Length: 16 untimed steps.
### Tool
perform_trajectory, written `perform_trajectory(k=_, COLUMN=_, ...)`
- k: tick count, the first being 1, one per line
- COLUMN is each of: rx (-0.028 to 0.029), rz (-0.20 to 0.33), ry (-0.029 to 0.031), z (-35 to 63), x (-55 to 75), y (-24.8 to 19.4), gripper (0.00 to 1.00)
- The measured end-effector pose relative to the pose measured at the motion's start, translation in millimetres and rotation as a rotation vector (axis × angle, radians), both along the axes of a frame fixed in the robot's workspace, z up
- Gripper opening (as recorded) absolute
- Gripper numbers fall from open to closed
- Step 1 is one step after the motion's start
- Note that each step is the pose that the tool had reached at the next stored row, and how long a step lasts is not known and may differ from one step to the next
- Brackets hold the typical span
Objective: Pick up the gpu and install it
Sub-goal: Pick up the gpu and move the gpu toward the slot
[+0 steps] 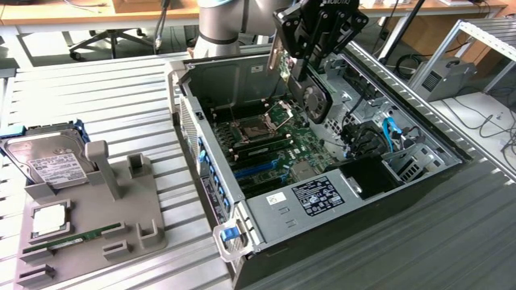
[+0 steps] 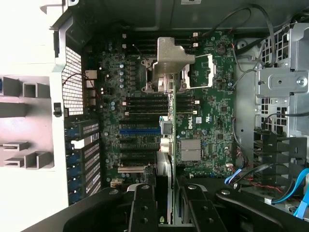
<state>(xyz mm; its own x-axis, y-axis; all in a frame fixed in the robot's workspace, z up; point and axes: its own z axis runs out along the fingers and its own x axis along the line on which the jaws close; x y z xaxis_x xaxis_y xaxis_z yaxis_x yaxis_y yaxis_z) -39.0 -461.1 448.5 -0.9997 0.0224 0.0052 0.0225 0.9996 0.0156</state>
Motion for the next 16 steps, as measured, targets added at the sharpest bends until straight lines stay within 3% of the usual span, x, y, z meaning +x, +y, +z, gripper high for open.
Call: perform_trajectory(k=16, rx=-0.0001, rz=0.0, ry=0.0, z=-2.8, x=0.0, y=5.0, gripper=0.26)
